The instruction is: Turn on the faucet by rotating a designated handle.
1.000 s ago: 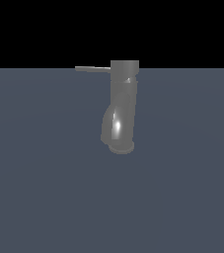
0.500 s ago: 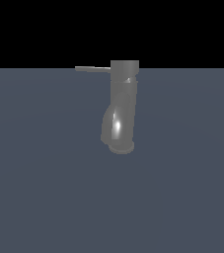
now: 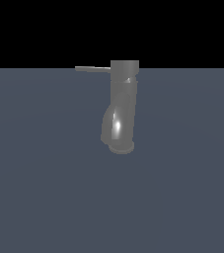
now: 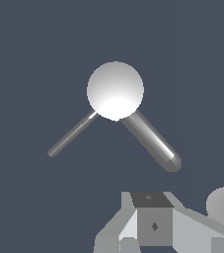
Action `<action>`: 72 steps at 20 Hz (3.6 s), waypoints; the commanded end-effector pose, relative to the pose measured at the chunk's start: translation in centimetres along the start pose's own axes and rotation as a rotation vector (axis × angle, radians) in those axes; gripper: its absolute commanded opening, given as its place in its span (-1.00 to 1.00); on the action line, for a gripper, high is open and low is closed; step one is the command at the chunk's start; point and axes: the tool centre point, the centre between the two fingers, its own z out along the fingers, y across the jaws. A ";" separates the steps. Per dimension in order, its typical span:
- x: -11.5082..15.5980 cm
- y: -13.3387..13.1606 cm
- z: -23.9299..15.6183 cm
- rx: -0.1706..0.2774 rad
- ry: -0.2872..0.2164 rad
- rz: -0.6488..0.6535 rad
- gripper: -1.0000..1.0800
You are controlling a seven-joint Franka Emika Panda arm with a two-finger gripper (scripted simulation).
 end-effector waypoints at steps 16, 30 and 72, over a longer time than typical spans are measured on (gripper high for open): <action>2.9 -7.6 7.1 -0.016 0.013 0.438 -1.00; 4.3 -12.5 13.0 -0.023 0.061 0.742 -1.00; -0.5 -8.5 15.0 -0.021 0.081 0.828 -1.00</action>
